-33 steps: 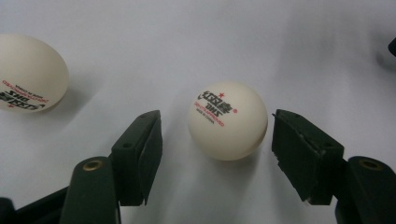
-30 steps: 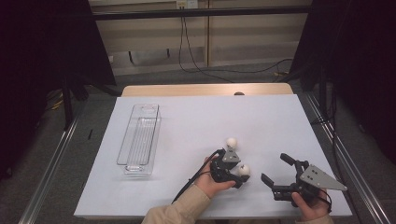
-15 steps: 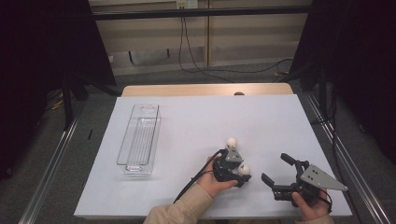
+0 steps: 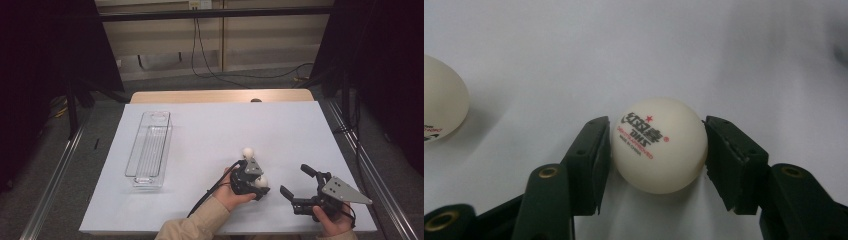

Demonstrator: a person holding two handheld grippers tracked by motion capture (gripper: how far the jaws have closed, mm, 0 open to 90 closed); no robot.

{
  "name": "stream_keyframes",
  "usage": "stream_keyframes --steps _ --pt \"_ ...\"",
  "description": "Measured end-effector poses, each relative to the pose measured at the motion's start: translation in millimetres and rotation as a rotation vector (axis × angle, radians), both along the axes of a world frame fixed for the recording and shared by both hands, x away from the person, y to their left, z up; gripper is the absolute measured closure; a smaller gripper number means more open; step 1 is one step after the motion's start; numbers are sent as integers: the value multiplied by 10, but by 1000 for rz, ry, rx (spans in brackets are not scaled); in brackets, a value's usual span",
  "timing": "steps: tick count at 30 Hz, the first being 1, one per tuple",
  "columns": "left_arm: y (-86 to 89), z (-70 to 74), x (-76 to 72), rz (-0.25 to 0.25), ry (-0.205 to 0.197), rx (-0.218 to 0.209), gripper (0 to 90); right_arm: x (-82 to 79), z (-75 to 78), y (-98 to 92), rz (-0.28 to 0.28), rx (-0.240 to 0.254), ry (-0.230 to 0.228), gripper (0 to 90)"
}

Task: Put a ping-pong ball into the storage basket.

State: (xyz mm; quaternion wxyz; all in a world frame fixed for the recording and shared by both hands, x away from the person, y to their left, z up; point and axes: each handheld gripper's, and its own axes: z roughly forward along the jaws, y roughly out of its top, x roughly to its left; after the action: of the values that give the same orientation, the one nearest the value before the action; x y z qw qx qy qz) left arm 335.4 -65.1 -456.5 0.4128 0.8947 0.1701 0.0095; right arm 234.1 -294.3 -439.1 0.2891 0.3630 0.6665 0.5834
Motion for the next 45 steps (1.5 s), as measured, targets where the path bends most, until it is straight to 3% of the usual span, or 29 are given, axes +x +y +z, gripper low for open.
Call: stream_keyframes --steps 16,45 --pt "20 17 7 -9 18 3 507 -2 2 -6 -2 2 -2 23" --pt "176 158 38 0 61 -44 509 -5 6 -10 0 2 -3 24"
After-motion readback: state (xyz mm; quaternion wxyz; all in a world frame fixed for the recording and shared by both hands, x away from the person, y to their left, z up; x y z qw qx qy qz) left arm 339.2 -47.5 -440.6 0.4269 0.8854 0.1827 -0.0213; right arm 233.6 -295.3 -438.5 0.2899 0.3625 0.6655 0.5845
